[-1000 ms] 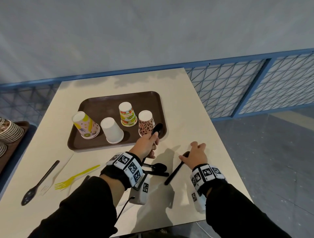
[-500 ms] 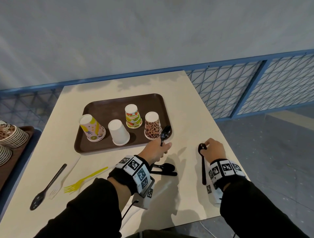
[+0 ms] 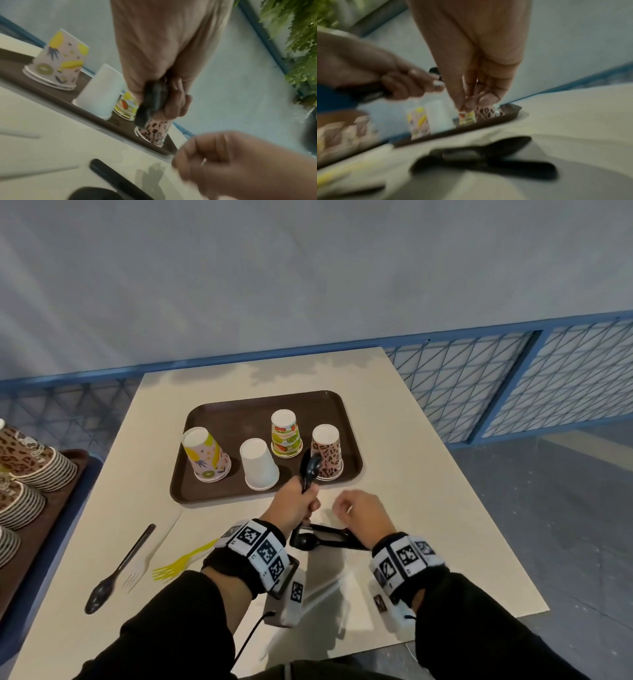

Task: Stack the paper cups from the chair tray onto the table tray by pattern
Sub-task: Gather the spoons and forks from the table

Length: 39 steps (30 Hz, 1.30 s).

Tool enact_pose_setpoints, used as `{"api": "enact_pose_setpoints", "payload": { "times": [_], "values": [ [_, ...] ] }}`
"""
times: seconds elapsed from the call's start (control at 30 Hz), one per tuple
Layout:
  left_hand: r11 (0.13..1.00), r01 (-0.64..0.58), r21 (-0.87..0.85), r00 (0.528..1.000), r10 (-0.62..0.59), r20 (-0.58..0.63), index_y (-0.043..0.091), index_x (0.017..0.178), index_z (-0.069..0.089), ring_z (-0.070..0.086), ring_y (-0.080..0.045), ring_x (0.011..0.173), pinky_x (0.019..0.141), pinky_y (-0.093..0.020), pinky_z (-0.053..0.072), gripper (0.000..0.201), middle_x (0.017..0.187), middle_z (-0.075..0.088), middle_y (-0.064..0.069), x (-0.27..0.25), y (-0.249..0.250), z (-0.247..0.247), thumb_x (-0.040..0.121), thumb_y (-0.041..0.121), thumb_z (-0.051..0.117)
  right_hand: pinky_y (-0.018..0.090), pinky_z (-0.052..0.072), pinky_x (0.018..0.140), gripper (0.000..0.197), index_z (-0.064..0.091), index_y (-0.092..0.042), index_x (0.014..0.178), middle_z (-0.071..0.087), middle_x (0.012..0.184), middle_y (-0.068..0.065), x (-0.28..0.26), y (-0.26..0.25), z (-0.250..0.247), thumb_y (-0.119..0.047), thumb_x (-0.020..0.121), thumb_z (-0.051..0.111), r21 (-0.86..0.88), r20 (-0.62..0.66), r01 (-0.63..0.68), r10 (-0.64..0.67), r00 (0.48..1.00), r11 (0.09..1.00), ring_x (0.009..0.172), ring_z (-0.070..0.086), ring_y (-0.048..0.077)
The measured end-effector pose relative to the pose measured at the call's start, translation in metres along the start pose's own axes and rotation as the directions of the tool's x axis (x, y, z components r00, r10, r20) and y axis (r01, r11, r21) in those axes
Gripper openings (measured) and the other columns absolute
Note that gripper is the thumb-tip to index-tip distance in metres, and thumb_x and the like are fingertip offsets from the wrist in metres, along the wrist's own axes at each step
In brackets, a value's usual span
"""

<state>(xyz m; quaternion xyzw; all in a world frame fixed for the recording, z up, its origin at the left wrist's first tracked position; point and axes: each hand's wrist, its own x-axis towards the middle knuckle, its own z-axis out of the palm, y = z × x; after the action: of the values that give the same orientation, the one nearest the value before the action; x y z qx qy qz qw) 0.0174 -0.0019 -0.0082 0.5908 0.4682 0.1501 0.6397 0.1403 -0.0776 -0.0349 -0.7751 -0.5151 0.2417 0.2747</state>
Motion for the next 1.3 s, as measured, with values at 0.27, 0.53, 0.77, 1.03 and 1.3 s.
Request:
{"api": "enact_pose_setpoints", "payload": {
  "times": [0.27,0.53,0.77,1.03,1.3],
  "values": [
    [0.998,-0.006,-0.06,0.995,0.001,-0.095,0.014,0.079,0.044,0.026,-0.003,0.034,0.039,-0.016,0.024,0.021,0.059,0.034,0.0,-0.007,-0.014,-0.042,0.098,0.014,0.036,0.037,0.041,0.088,0.022,0.054,-0.006,0.107,0.059,0.113,0.014,-0.011,-0.001,0.041,-0.013,0.086,0.051,-0.455,0.368,0.236,-0.06,0.928,0.859,0.109,0.051,0.029],
    [0.995,-0.059,-0.083,0.982,0.043,-0.183,0.014,0.08,0.046,0.028,-0.002,0.032,0.037,-0.016,0.027,0.02,0.057,0.034,0.0,-0.015,-0.014,-0.057,0.098,0.018,0.038,0.036,0.04,0.072,0.014,0.05,-0.01,0.09,0.053,0.105,0.014,0.016,-0.024,0.006,-0.011,0.077,0.056,-0.287,0.308,0.291,-0.2,0.93,0.913,0.091,0.055,0.033],
    [0.998,-0.049,-0.05,0.987,0.041,-0.159,0.015,0.081,0.049,0.022,-0.009,0.04,0.039,-0.019,0.022,0.021,0.055,0.029,0.001,-0.024,-0.017,-0.059,0.098,0.023,0.04,0.036,0.044,0.089,0.049,0.054,-0.022,0.122,0.04,0.134,0.005,0.05,-0.002,0.005,0.006,0.082,0.048,-0.381,0.682,0.611,-0.235,0.693,0.694,0.106,0.055,0.031],
    [0.998,-0.022,-0.067,0.975,0.006,-0.224,0.013,0.084,0.049,0.023,-0.007,0.037,0.037,-0.017,0.024,0.016,0.055,0.031,0.002,-0.029,-0.029,-0.049,0.097,0.02,0.042,0.029,0.04,0.079,0.048,0.047,-0.031,0.122,0.039,0.13,0.002,0.058,0.021,-0.006,0.0,0.086,0.048,-0.331,0.727,0.698,-0.3,0.618,0.635,0.099,0.056,0.031],
    [0.996,-0.01,-0.087,0.968,-0.013,-0.251,0.014,0.082,0.049,0.026,-0.005,0.034,0.037,-0.017,0.026,0.017,0.054,0.031,0.003,-0.024,-0.032,-0.028,0.097,0.017,0.042,0.042,0.051,0.083,0.046,0.046,-0.031,0.119,0.034,0.131,0.0,0.051,0.024,0.003,-0.007,0.081,0.06,-0.268,0.832,0.831,-0.317,0.455,0.488,0.091,0.059,0.035]
  ]
}}
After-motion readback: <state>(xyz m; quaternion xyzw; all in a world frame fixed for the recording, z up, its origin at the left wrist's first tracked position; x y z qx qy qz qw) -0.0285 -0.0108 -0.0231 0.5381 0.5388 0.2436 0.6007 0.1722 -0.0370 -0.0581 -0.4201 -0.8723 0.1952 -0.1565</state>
